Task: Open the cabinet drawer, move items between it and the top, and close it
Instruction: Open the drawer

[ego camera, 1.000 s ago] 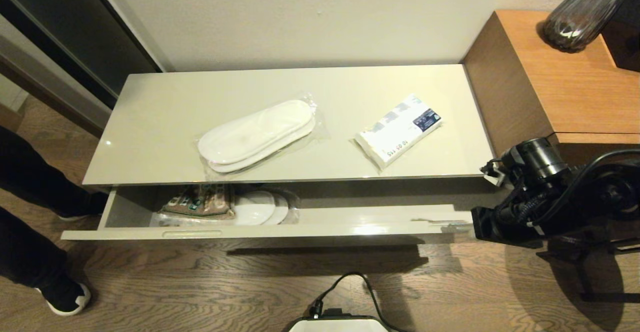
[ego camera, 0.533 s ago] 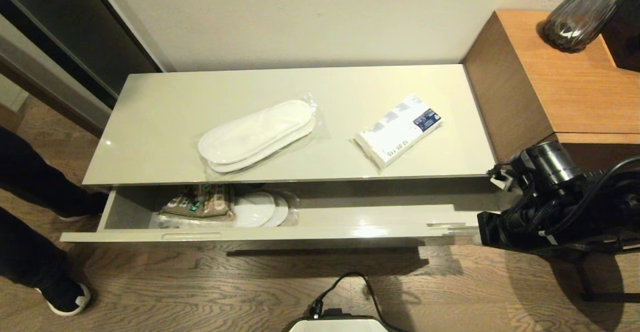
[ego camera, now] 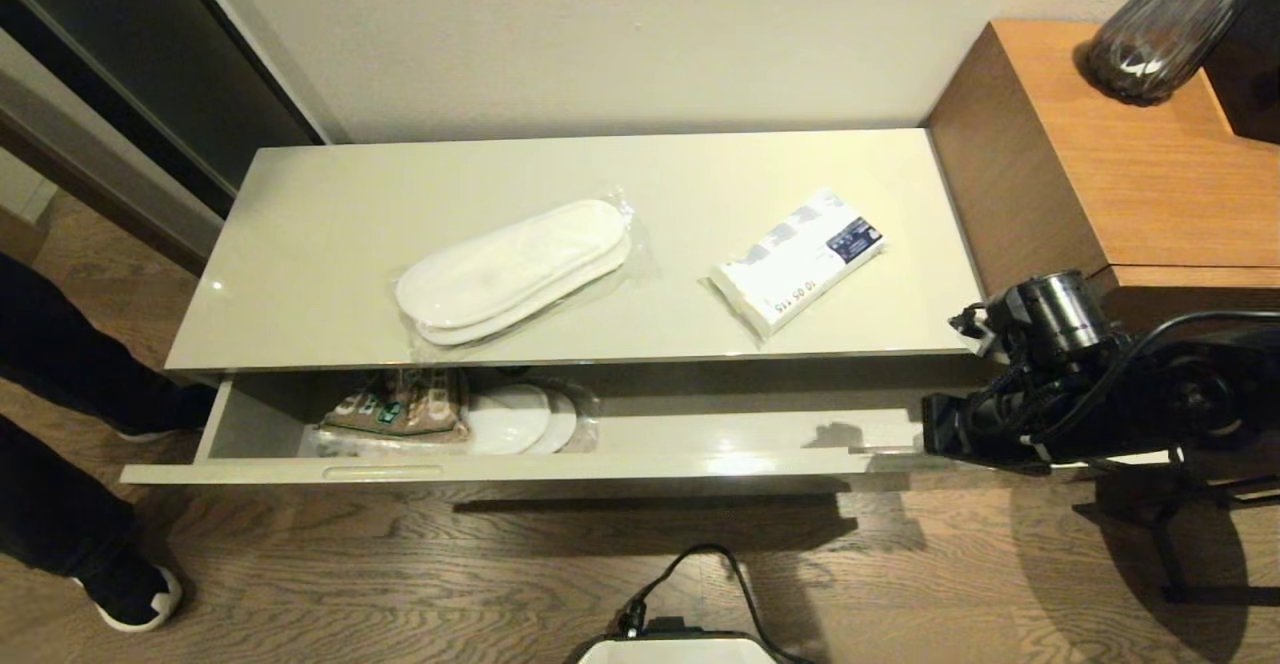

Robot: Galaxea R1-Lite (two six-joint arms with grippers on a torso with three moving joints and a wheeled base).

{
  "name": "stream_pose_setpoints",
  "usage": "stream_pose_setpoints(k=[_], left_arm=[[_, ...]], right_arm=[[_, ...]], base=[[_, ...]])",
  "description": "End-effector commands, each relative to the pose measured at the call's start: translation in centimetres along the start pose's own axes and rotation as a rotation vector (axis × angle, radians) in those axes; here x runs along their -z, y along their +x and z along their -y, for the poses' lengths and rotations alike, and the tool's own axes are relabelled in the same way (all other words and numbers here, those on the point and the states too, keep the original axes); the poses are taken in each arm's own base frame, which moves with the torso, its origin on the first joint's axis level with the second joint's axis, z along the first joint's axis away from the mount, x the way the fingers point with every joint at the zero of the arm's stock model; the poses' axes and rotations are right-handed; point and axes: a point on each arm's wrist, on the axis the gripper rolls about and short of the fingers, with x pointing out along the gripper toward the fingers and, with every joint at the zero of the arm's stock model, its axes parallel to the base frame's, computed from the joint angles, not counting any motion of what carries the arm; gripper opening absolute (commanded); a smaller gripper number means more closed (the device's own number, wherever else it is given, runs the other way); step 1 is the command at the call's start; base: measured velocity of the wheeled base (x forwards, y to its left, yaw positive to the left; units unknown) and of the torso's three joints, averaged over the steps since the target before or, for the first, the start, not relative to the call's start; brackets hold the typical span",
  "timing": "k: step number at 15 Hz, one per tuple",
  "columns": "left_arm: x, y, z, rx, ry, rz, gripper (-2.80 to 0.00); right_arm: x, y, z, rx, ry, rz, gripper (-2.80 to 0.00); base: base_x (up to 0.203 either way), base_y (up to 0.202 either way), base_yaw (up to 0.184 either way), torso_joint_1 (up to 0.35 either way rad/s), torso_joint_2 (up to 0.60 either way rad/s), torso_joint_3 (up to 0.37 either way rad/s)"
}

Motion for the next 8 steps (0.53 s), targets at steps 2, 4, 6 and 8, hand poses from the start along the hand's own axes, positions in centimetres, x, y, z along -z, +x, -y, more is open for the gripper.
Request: stream_pose_setpoints(k=[2, 4, 6, 8], left_arm=[[0.0, 0.0, 0.0, -0.001, -0.001, 0.000, -2.80], [0.0, 0.0, 0.0, -0.001, -0.001, 0.000, -2.80], [0.0, 0.0, 0.0, -0.001, -0.001, 0.000, -2.80], [0.0, 0.0, 0.0, -0.001, -0.001, 0.000, -2.80]], right_arm=[[-0.1, 1.3, 0.0, 0.006, 0.002, -0.016, -2.80], [0.1, 1.6, 0.1, 0.012, 0.001, -0.031, -2.80], [0.6, 1.8, 0.3, 0.019, 0.003, -0.050, -2.80], [1.4, 1.7, 0.5, 0.027, 0.005, -0.072, -2.80]], base=[[0.000, 0.000, 0.000, 0.000, 0.00, 0.000], [0.000, 0.000, 0.000, 0.000, 0.00, 0.000], [0.000, 0.000, 0.000, 0.000, 0.00, 0.000], [0.000, 0.000, 0.000, 0.000, 0.00, 0.000]])
